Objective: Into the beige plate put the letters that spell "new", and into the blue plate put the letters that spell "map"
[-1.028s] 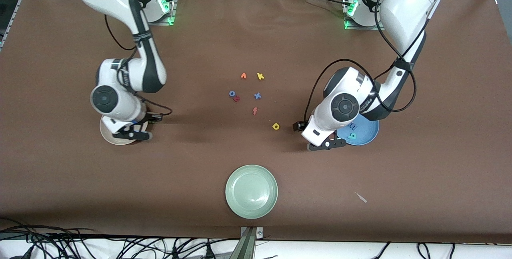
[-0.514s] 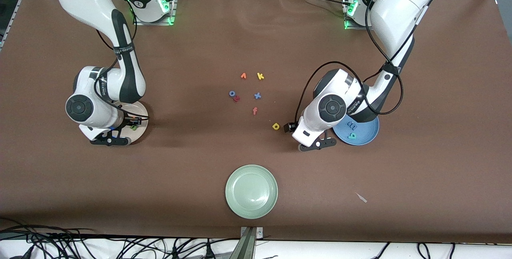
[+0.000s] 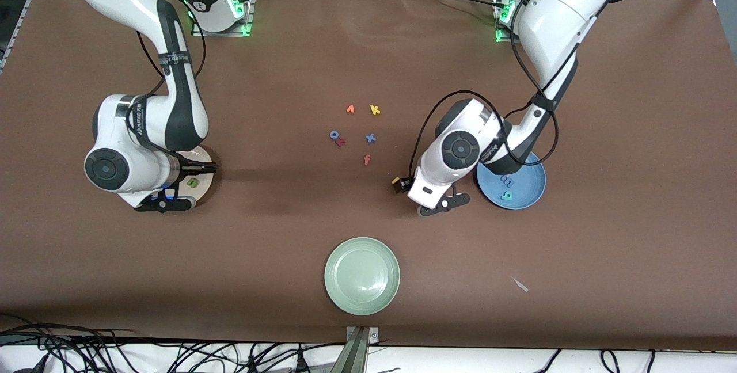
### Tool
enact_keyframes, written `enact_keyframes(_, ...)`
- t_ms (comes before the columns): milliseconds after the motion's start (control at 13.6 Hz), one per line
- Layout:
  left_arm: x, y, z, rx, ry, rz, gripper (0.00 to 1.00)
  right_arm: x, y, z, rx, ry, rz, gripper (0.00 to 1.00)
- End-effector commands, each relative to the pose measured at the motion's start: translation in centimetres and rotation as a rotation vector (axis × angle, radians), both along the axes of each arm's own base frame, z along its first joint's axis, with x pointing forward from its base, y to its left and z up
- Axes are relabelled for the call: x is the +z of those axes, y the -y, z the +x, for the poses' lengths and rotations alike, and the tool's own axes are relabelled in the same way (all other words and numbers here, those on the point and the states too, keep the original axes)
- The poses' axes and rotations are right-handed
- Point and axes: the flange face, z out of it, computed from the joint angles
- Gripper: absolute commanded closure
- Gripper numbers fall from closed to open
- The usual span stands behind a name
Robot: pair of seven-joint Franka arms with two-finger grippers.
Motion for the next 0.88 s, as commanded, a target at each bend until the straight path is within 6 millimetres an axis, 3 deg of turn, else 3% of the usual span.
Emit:
enact_keyframes(0,-0.7,1.3,0.1,0.037,0.006,-0.019,0.01,2.5,-1.9,-0.6,0.016,-0.028,0.021,0.0)
enact_keyframes(220,-0.7,1.5,0.2,0.071,0.015,-0.026,0.03,4.7,-3.7,-1.4,0.048,-0.031,0.039,0.0)
enact_keyframes(441,-1.3,2.8,-0.3,0.106,0.022,-0.037,0.05,8.4,-4.7,-2.2,0.081,0.006,0.076,0.0)
enact_keyframes(808,-3.6,5.4,-2.3,0.116,0.068,0.033,0.09,13.2,-3.6,-4.7,0.188,0.049,0.09,0.0)
